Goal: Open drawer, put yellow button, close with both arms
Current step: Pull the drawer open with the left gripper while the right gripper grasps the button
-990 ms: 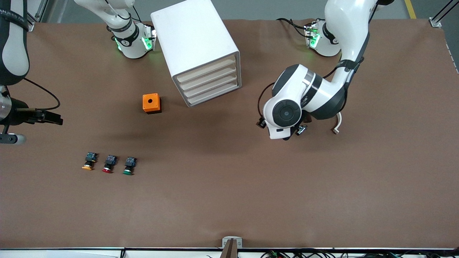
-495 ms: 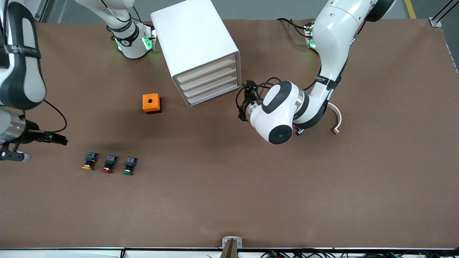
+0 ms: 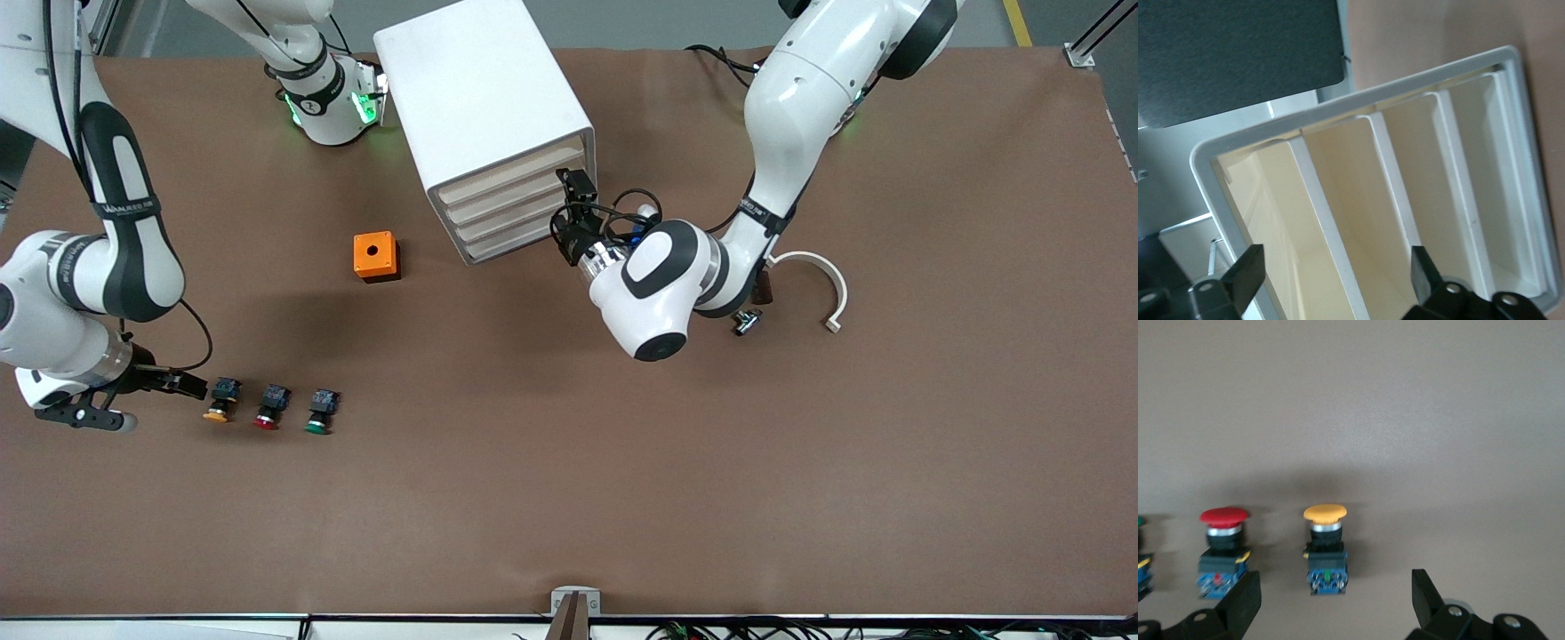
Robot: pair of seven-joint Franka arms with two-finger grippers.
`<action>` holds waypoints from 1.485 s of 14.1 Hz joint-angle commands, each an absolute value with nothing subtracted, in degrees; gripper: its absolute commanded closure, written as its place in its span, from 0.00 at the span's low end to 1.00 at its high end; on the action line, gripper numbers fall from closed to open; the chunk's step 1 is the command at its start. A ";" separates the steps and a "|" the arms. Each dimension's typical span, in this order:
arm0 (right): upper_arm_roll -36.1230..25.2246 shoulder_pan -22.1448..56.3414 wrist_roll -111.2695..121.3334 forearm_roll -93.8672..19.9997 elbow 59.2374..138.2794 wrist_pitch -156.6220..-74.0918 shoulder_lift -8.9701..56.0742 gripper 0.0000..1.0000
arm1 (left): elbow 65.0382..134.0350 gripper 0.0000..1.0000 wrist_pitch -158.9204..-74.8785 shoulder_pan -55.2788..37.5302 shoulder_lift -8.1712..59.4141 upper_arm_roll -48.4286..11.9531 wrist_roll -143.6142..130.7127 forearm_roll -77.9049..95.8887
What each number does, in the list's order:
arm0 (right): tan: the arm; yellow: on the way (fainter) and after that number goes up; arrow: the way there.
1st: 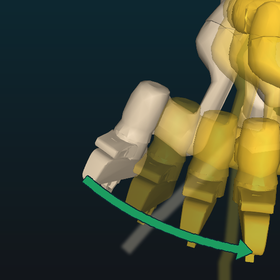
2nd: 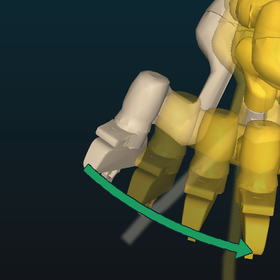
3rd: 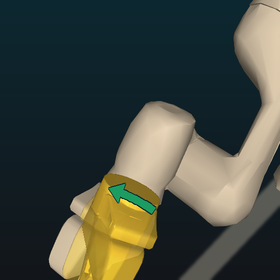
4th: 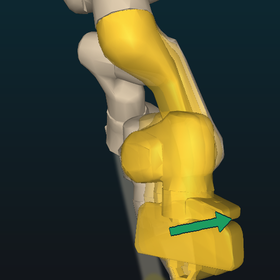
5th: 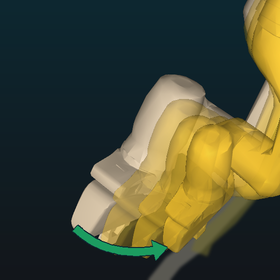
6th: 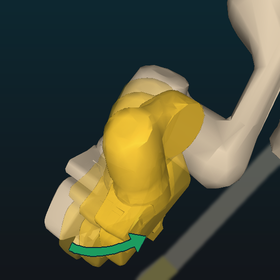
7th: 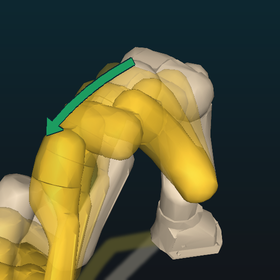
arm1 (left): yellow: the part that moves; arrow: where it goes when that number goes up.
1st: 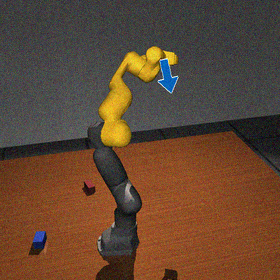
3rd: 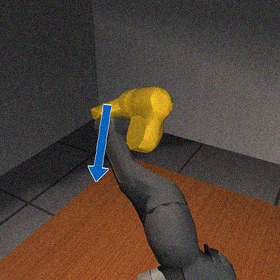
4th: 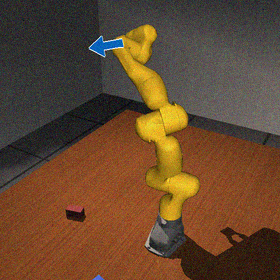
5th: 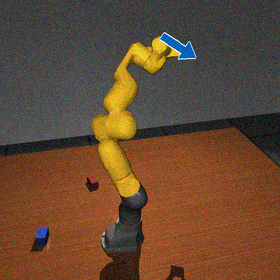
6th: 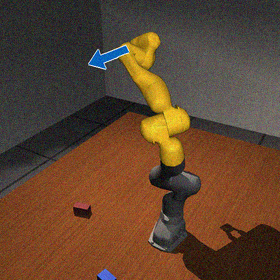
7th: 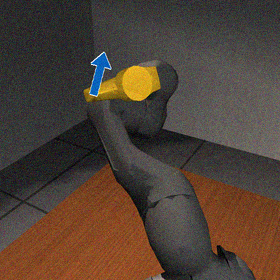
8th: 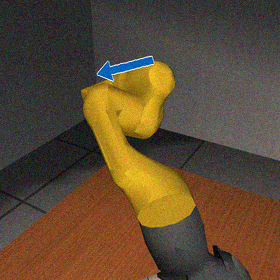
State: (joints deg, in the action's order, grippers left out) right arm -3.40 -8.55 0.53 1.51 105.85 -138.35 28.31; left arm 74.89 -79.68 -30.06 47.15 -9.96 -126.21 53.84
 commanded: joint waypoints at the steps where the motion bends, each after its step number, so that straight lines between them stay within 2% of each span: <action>1: -2.55 -9.32 -0.26 -0.78 108.02 -145.53 31.63 0.00 | 73.21 0.36 -78.22 -29.79 49.04 -10.37 -127.71 56.86; 2: -2.55 -9.14 -0.26 -1.40 108.02 -146.16 32.77 0.00 | 73.39 0.41 -78.14 -29.88 49.22 -10.55 -127.71 57.13; 8: -2.55 -8.96 0.70 -1.41 108.72 -146.16 34.19 0.00 | 74.18 0.43 -77.43 -31.55 49.39 -11.60 -128.76 57.22; 10: -2.55 -8.79 0.79 -1.14 109.68 -146.25 34.10 0.00 | 74.35 0.48 -77.17 -32.60 49.83 -11.60 -128.85 57.04; 11: -2.55 -8.79 0.79 -0.79 109.77 -146.25 34.10 0.00 | 74.36 0.52 -76.99 -33.30 50.18 -11.60 -128.76 56.87; 15: -2.55 -8.96 2.37 -0.70 109.86 -146.25 34.28 0.00 | 74.44 0.75 -76.55 -34.89 50.54 -11.60 -128.85 57.04; 18: -2.55 -8.79 1.58 -0.70 109.78 -146.16 34.28 0.00 | 74.36 0.87 -76.11 -34.63 50.62 -11.60 -131.82 57.22; 20: -2.55 -8.79 1.58 -0.79 109.78 -146.16 34.28 0.09 | 74.27 0.88 -76.11 -33.84 50.63 -11.17 -132.01 57.30; 21: -2.55 -8.96 1.50 -0.79 109.78 -146.08 34.19 0.19 | 74.27 0.88 -76.11 -32.97 50.63 -11.08 -132.01 57.30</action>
